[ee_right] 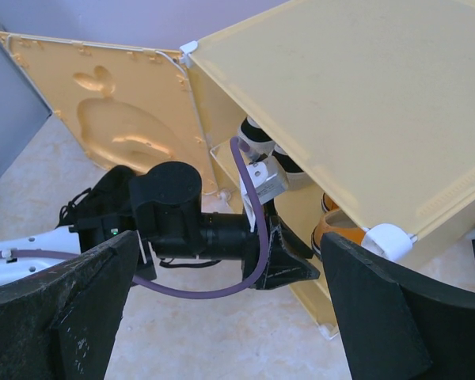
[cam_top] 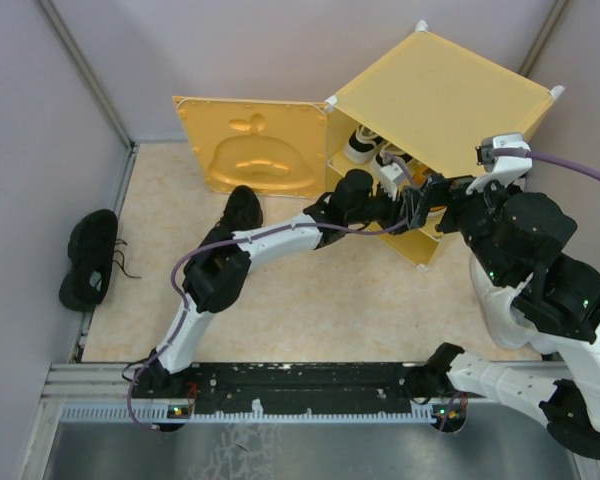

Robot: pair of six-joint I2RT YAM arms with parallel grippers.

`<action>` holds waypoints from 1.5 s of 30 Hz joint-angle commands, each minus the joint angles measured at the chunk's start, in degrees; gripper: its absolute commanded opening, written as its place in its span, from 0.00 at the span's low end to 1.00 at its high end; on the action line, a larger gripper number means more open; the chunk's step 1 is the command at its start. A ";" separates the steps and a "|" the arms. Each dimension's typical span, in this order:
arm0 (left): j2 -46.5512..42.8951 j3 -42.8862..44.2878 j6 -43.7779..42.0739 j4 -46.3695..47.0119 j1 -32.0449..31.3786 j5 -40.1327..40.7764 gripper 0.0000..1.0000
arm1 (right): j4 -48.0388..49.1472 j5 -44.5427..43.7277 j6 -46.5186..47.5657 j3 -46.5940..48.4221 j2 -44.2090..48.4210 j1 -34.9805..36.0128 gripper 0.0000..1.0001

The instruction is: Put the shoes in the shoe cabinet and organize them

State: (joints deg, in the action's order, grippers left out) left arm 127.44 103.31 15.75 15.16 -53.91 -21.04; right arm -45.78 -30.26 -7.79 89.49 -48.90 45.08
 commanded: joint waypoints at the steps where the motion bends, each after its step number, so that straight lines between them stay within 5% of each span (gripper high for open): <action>1: 0.24 -1.70 -0.41 3.23 -0.31 0.82 0.46 | 1.80 -0.01 -0.47 -0.65 0.92 -0.43 0.98; 11: -6.70 -9.00 -5.63 1.28 -0.16 1.79 0.66 | 2.92 0.69 -0.47 -1.15 0.42 -0.43 0.98; 17: -15.79 -16.94 -9.79 -0.21 0.60 3.64 0.99 | 3.20 1.70 -0.56 -0.83 -0.20 -0.43 0.98; 25: -34.20 -31.68 -10.78 -8.09 2.07 15.15 0.99 | 3.50 4.66 -0.60 -0.43 -2.19 -0.43 0.98; 33: -51.96 -43.40 -0.14 -30.10 5.84 46.41 0.88 | 8.03 8.94 -1.91 -4.98 -2.49 -0.38 0.98; 39: -59.34 -56.98 8.43 -30.74 17.14 49.48 0.84 | 10.36 10.01 -1.99 -6.09 -2.34 -0.43 0.98; 45: -58.88 -61.52 7.60 -24.19 24.70 46.04 0.84 | 9.38 10.59 -2.48 -6.06 -2.64 -0.43 0.98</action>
State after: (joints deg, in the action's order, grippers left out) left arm 68.90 42.41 22.22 -13.74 -31.00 25.12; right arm -39.00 -20.64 -9.69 82.85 -51.94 45.06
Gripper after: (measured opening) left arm 0.837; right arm 0.976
